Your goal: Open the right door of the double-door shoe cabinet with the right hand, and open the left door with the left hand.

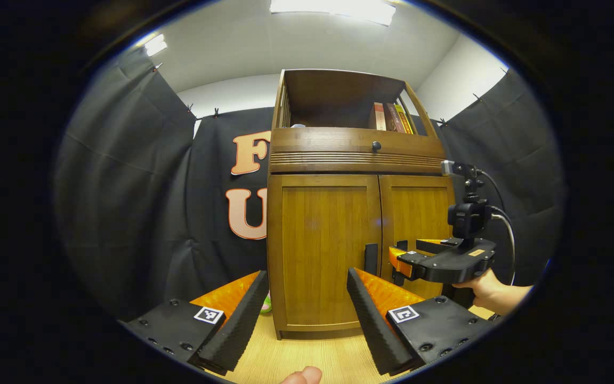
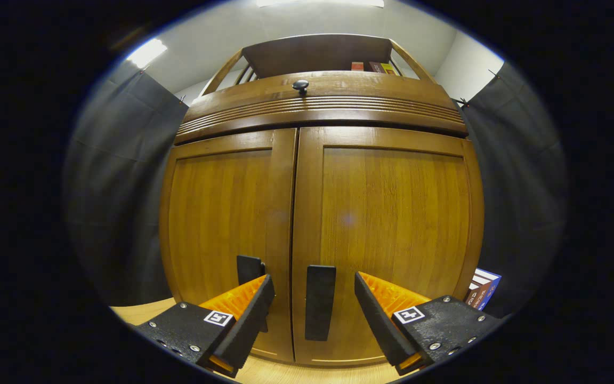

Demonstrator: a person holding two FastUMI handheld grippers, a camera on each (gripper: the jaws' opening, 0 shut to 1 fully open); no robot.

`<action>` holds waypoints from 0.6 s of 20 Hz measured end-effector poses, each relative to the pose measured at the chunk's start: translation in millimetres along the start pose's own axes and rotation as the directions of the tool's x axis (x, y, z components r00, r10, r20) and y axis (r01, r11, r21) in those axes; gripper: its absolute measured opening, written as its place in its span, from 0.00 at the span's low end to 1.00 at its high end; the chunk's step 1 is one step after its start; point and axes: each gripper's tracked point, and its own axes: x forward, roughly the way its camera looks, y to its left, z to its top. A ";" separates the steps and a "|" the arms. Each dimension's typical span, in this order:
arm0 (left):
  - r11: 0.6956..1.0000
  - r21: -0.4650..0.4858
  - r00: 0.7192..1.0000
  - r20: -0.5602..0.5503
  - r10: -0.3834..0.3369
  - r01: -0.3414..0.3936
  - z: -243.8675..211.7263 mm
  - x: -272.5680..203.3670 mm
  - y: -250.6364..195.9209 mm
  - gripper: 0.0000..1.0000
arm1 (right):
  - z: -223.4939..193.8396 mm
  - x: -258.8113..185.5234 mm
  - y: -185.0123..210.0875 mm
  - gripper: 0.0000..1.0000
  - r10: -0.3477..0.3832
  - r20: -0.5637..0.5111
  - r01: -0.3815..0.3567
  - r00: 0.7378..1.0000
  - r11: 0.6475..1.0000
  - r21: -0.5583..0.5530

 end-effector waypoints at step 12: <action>1.000 -0.011 1.000 0.001 -0.016 0.016 -5.8 8.8 -5.7 0.96 | -19.0 35.8 -17.4 0.80 -0.024 -0.050 0.025 0.998 0.999 0.029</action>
